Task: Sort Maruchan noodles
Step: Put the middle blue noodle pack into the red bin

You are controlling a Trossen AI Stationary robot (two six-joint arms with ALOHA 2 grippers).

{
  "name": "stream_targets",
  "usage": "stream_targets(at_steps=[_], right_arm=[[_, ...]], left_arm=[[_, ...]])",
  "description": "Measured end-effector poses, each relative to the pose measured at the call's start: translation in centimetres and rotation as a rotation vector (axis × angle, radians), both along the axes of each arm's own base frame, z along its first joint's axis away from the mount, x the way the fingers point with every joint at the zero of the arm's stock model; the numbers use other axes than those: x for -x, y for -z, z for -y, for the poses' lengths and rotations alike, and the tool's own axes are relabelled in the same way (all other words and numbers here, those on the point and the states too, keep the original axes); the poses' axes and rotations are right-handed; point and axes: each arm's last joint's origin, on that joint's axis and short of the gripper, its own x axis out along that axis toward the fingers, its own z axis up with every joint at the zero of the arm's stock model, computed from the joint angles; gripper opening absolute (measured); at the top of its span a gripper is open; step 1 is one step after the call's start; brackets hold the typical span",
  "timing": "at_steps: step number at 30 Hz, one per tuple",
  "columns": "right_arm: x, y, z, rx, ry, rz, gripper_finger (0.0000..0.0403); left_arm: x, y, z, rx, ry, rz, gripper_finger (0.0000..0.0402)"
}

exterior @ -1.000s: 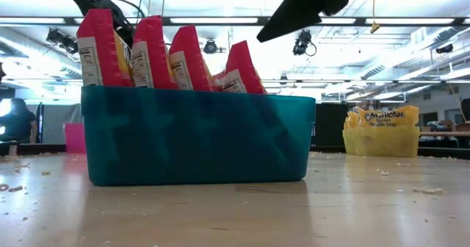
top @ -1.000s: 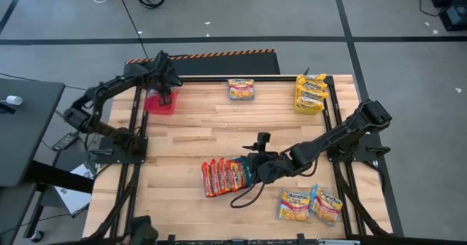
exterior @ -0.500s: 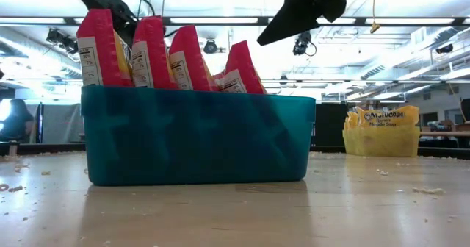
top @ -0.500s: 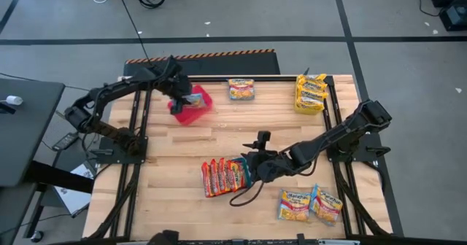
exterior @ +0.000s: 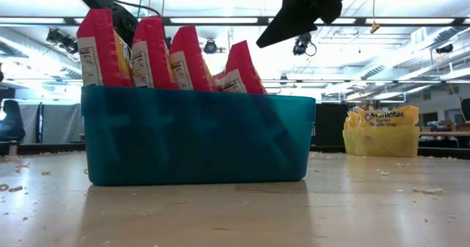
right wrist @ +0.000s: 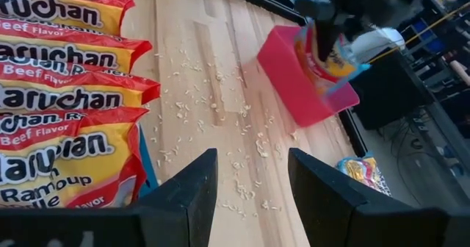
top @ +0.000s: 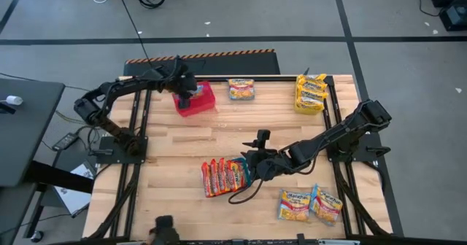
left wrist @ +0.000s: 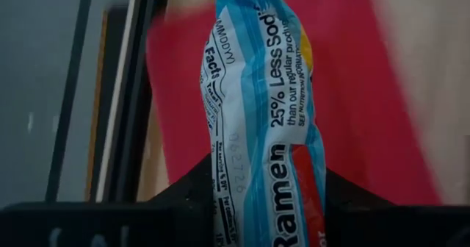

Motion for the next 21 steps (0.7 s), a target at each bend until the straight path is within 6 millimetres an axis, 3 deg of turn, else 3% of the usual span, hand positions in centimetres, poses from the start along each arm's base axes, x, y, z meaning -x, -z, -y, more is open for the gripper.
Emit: stream_targets(at_steps=[6,11,16,21], right_arm=[[-0.1,0.0,0.1,0.018,-0.009,-0.012,0.0172],[-0.2,0.0,0.4,0.018,-0.001,-0.011,0.0172],[-0.2,0.0,0.4,0.015,-0.002,-0.009,0.0172],[-0.2,0.0,0.4,0.003,0.005,-0.002,0.0172]], left_arm=[[2.1,0.3,-0.2,-0.004,-0.332,-0.262,0.0121],[3.5,-0.3,1.6,0.256,-0.469,-0.379,0.0121],[2.8,-0.4,3.7,0.570,-0.438,-0.303,0.0121],[0.4,-0.5,4.0,0.561,-0.286,-0.138,0.0121]])
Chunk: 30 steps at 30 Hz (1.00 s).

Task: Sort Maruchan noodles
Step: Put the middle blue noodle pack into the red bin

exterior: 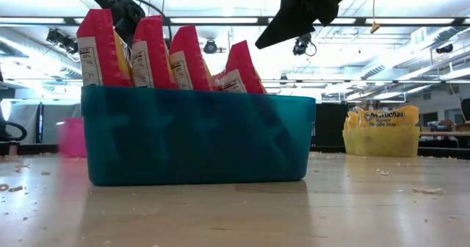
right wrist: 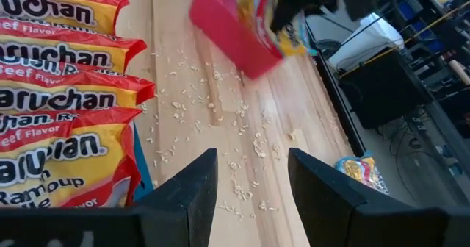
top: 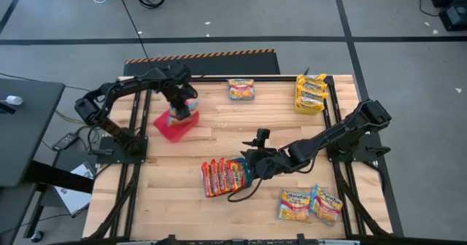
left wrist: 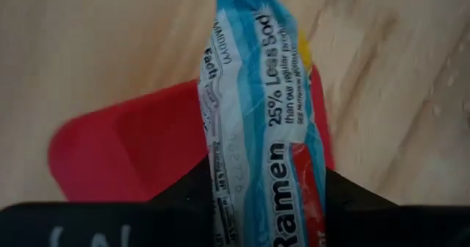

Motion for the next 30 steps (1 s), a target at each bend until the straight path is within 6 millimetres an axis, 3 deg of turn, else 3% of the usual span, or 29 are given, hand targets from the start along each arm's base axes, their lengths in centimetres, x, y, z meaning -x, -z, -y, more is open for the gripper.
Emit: stream_targets(at_steps=[10,16,26,30], right_arm=[[0.0,0.1,-0.2,-0.048,-0.025,-0.004,0.0172],[0.0,0.1,-0.2,-0.049,-0.026,-0.004,0.0172],[0.2,0.1,-0.8,-0.049,-0.046,-0.005,0.0172],[0.3,0.1,-1.0,-0.050,-0.051,-0.005,0.0172]], left_arm=[[-3.2,-0.7,-0.9,-0.323,0.311,0.231,0.0121],[-2.4,-0.3,-2.6,-0.474,0.147,0.050,0.0121],[0.7,-0.2,-5.5,-0.469,-0.208,-0.025,0.0121],[1.1,-0.3,-6.0,-0.451,-0.128,0.044,0.0121]])
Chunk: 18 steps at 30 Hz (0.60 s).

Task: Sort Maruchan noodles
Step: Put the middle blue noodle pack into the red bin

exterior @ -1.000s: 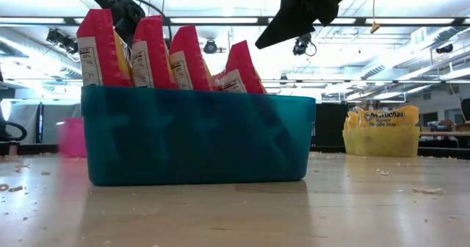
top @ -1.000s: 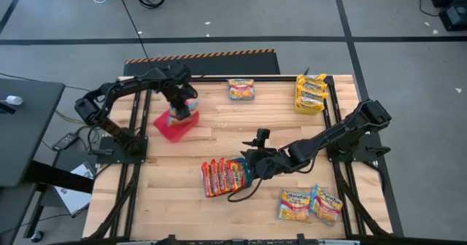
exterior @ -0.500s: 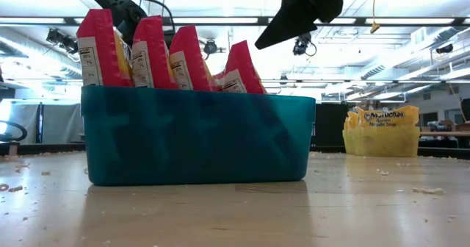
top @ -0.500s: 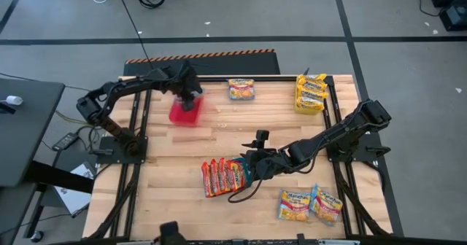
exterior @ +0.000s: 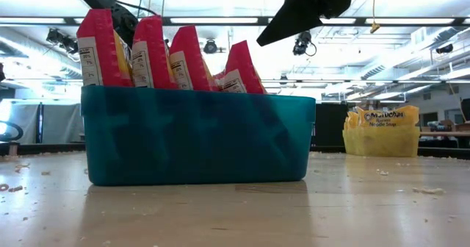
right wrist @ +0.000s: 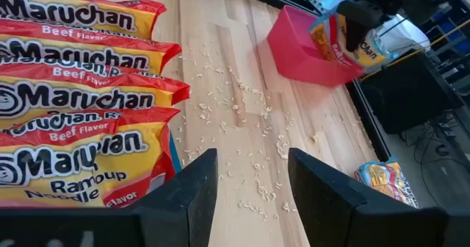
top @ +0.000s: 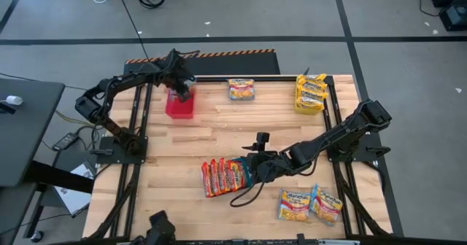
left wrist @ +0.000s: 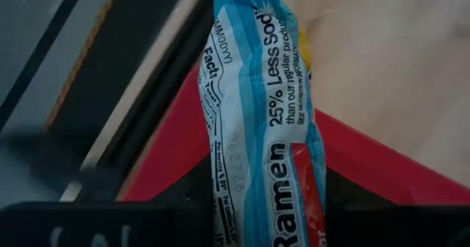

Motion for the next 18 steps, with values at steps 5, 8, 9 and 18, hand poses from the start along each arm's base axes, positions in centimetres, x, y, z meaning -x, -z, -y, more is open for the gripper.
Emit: stream_targets(at_steps=[5,8,9,18], right_arm=[[0.0,0.0,-0.1,-0.038,0.024,0.020,0.0172],[0.1,0.0,-0.4,-0.055,0.008,0.017,0.0172],[0.2,0.0,-0.6,-0.057,0.000,0.016,0.0172],[0.7,0.0,-1.6,-0.044,-0.042,0.009,0.0172]], left_arm=[[-0.6,-0.2,-0.3,-0.072,0.261,0.046,0.0121],[-0.6,-0.3,-0.7,-0.133,0.353,0.020,0.0121],[-0.6,-0.3,-0.9,-0.157,0.385,0.008,0.0121],[-0.8,1.6,-1.8,-0.205,0.542,-0.113,0.0124]])
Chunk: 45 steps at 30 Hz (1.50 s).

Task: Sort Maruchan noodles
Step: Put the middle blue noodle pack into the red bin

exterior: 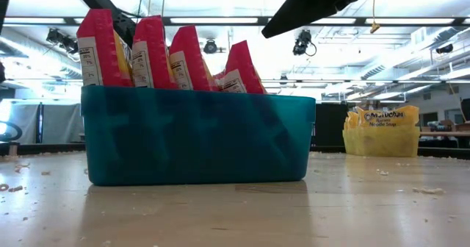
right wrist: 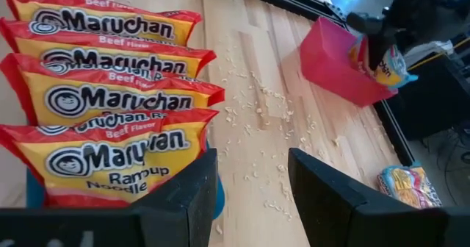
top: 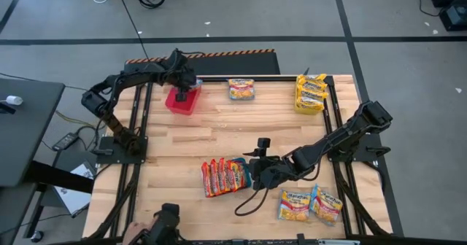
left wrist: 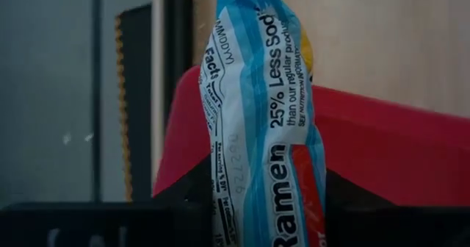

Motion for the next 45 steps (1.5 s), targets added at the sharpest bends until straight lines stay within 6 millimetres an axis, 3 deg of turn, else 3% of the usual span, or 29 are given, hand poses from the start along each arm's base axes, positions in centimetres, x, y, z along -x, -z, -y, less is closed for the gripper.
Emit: stream_targets(at_steps=[5,12,23,29,45], right_arm=[[0.2,0.0,-0.3,-0.001,-0.010,0.001,0.0172],[0.2,0.1,-0.3,0.006,-0.009,-0.007,0.0172],[0.1,0.1,0.1,-0.053,0.047,0.019,0.0172],[-0.4,0.2,1.5,-0.102,0.132,0.030,0.0172],[-1.9,-0.3,7.4,-0.159,0.236,0.012,0.0172]], left_arm=[[-0.2,1.4,-1.0,-0.073,-0.069,-0.087,0.0150],[0.1,1.7,-1.5,-0.166,-0.224,-0.203,0.0186],[0.4,1.2,-2.0,-0.183,-0.328,-0.177,0.0259],[0.2,0.3,-2.3,-0.245,-0.379,-0.232,0.0297],[-0.2,0.1,-1.3,-0.178,-0.408,-0.239,0.0300]])
